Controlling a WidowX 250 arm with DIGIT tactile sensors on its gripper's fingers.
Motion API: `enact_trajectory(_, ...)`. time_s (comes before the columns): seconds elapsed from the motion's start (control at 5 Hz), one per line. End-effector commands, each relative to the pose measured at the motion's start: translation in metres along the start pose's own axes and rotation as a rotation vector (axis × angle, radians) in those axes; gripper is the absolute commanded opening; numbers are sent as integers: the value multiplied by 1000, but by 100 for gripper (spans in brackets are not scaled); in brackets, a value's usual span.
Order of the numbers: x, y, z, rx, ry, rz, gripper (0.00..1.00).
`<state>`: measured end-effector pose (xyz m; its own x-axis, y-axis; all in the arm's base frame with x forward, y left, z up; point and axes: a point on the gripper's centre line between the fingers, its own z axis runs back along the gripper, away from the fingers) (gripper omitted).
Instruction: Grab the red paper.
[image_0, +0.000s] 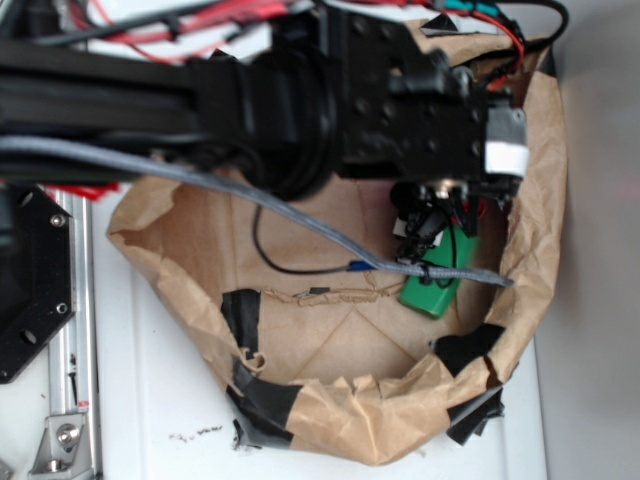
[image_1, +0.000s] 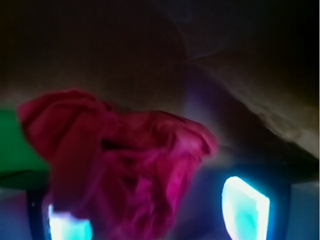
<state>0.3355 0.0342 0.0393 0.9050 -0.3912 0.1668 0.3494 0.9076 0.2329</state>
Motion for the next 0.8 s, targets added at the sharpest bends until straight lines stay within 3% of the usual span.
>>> enact_trajectory(0.0,9,-18,-8,10,18,-35,0)
enact_trajectory(0.2,-6,-19,17,-11,51,-19,0)
enact_trajectory(0.4,-11,-11,56,5,57,29,0)
enact_trajectory(0.6,-29,-2,109,-18,-97,121,0)
